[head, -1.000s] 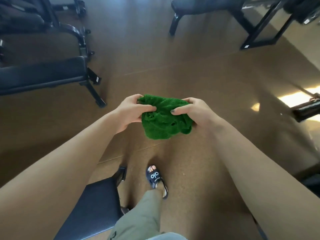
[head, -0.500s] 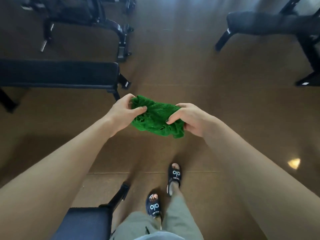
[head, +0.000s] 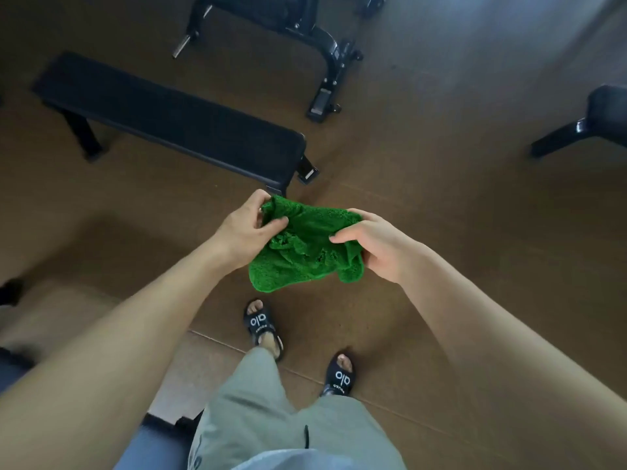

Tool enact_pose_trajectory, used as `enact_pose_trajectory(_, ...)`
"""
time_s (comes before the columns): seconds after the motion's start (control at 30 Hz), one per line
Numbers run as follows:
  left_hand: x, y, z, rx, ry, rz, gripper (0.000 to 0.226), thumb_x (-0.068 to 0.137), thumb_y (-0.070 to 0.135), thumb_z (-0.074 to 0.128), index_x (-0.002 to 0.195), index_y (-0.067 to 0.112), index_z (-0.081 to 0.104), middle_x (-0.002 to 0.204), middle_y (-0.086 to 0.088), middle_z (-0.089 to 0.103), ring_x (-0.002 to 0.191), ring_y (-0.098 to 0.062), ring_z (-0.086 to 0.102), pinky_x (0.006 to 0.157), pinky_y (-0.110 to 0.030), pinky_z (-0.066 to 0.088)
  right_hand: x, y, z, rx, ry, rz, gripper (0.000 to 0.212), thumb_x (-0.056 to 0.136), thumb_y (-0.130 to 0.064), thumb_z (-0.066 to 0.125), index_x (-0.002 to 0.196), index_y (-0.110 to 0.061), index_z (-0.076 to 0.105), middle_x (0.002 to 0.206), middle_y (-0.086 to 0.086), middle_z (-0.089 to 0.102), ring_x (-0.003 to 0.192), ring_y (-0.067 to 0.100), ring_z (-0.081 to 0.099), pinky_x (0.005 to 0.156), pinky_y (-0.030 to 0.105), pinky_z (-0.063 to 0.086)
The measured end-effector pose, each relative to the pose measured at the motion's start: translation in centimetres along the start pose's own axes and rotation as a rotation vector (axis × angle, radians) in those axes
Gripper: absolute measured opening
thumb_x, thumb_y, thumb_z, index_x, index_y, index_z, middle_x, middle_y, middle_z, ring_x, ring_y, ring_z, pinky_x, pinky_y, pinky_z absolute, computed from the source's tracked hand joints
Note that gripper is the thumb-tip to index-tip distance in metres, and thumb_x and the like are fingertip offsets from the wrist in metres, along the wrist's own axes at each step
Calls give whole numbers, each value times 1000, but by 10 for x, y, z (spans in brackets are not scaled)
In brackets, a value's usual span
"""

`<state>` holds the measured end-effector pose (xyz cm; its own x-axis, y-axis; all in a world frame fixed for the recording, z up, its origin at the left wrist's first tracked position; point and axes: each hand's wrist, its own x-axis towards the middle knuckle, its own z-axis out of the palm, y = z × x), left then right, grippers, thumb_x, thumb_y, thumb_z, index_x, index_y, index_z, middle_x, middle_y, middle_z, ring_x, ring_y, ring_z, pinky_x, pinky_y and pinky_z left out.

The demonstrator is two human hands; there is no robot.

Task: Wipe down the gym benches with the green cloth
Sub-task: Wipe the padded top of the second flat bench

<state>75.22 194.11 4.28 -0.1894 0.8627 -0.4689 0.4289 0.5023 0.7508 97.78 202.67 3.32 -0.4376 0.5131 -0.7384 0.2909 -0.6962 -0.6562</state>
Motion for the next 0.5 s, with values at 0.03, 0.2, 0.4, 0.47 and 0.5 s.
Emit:
enact_pose_trajectory(0.03,14,-1,-7,-24,-1,-9,16,102,39,62,111,30,53,105,-3,72,101,-21,70,91,-44,57,14,-11,3,-37,10,-2,37,92,7,62,120,-15,71,113,8,78,108,29,74,100,52,56)
enact_pose_trajectory(0.2,99,-34,-44,-158,-59,-69,15,102,21,63,106,34,57,106,-4,71,101,-30,72,82,-58,62,97,-45,27,-89,119,16,35,91,7,63,116,-15,72,110,7,78,106,26,74,101,49,56)
enact_pose_trajectory(0.4,217,-75,-97,-174,-82,-64,20,100,10,62,103,29,57,113,-8,65,106,-32,70,86,-62,59,218,-83,49,-125,219,-97,46,86,7,64,115,-28,75,111,5,78,105,26,74,99,52,57)
enact_pose_trajectory(0.47,259,-80,-112,-159,-55,-13,21,98,5,62,102,25,55,108,-11,64,102,-33,69,86,-62,59,256,-101,52,-173,286,-212,46,86,7,64,115,-28,75,109,1,77,104,19,72,98,45,58)
enact_pose_trajectory(0.5,280,-82,-119,-122,-34,32,23,97,3,62,101,24,54,104,-11,63,96,-32,68,86,-61,58,275,-109,52,-228,315,-287,43,86,6,64,111,-27,76,103,-4,76,100,14,71,94,39,58)
